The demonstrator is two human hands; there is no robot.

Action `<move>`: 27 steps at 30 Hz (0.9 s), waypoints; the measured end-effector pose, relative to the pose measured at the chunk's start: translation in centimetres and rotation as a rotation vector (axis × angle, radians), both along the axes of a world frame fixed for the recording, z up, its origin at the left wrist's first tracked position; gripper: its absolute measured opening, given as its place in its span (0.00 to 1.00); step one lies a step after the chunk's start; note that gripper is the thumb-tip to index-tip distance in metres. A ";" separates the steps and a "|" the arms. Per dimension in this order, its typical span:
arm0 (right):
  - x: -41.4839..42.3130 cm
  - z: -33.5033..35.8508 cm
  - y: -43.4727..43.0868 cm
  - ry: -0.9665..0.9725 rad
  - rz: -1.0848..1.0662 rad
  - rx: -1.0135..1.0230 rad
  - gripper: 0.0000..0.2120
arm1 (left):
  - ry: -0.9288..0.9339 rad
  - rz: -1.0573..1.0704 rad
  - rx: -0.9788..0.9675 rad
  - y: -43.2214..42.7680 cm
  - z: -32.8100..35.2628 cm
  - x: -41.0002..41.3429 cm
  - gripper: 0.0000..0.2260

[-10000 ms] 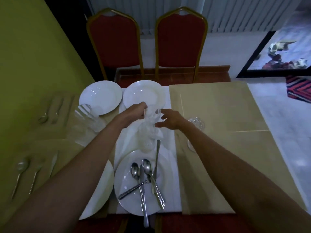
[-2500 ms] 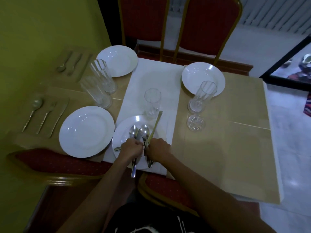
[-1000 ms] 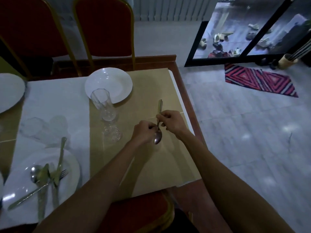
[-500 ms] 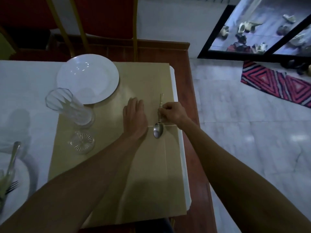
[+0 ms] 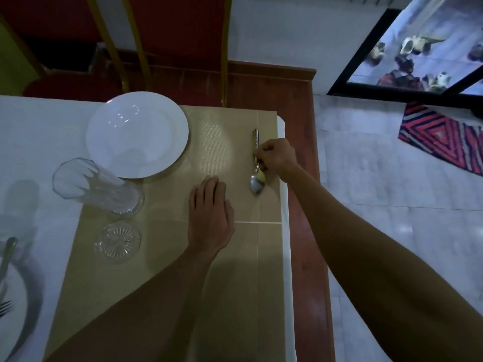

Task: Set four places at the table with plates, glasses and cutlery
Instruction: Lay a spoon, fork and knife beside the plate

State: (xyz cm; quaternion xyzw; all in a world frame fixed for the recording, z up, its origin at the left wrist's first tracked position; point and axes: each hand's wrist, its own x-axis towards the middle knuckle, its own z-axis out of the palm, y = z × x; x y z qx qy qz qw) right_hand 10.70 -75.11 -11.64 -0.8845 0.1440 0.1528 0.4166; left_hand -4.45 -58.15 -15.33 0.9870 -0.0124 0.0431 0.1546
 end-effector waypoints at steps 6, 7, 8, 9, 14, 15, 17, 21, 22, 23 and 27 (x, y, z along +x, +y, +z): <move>0.9 -0.4 -0.4 0.045 -0.088 0.041 0.10 | -0.008 0.007 -0.003 -0.1 -0.1 0.0 0.17; 0.9 -0.5 -0.5 0.046 -0.099 0.042 0.10 | -0.014 0.009 -0.007 -0.1 -0.1 0.0 0.17; 1.0 -0.5 -0.5 0.045 -0.102 0.039 0.10 | -0.018 0.010 -0.012 -0.1 -0.1 0.0 0.17; 1.1 -0.6 -0.5 0.042 -0.103 0.033 0.11 | -0.022 0.011 -0.016 -0.1 -0.1 0.0 0.17; 1.7 -0.6 -0.2 0.023 -0.113 -0.035 0.12 | -0.028 0.012 -0.021 0.0 -0.1 -0.1 0.17; 1.8 -0.5 -0.1 0.023 -0.105 -0.050 0.12 | -0.030 0.010 -0.023 0.0 -0.2 -0.1 0.17; 1.9 -0.3 -0.1 0.023 -0.103 -0.061 0.13 | -0.027 0.009 -0.024 0.0 -0.2 -0.1 0.17; 1.9 -0.4 -0.2 0.005 -0.095 -0.065 0.11 | -0.009 0.010 -0.023 0.0 -0.1 -0.1 0.17; 1.9 -0.4 -0.1 0.000 -0.089 -0.063 0.11 | -0.007 0.011 -0.024 0.0 -0.1 -0.1 0.18; 1.8 -0.4 -0.1 -0.004 -0.088 -0.059 0.10 | -0.003 0.012 -0.025 0.0 -0.1 -0.1 0.18; 1.8 -0.3 -0.1 -0.007 -0.092 -0.050 0.10 | 0.003 0.012 -0.026 0.0 -0.3 -0.1 0.18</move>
